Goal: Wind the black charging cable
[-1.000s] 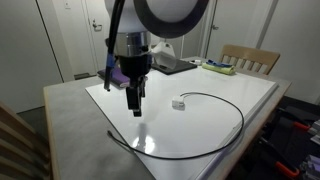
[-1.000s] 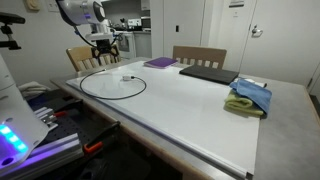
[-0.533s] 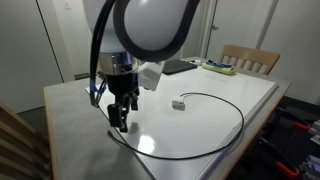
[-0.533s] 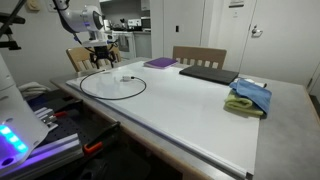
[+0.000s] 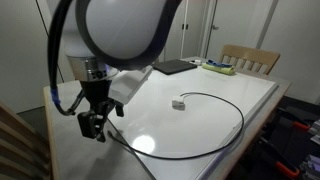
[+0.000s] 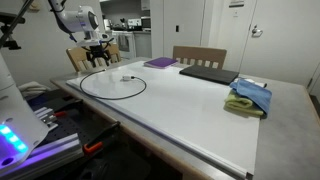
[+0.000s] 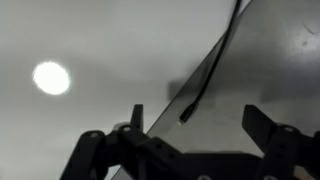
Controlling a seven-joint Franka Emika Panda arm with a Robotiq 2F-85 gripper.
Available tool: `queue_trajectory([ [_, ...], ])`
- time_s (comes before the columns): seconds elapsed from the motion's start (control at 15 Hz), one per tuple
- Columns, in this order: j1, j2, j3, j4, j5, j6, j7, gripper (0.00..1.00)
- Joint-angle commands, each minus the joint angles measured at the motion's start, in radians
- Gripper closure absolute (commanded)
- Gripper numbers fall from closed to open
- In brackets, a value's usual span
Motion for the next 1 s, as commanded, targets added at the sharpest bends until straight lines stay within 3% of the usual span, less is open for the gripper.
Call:
queue_trajectory([
  [0.0,0.044,0.025,-0.032,0.03,-0.004,0.019,0.082,0.0],
  [0.53,0.051,0.041,-0.05,-0.001,0.052,0.199,0.178,0.0],
  [0.93,0.043,0.05,-0.042,-0.014,0.133,0.214,0.16,0.0],
])
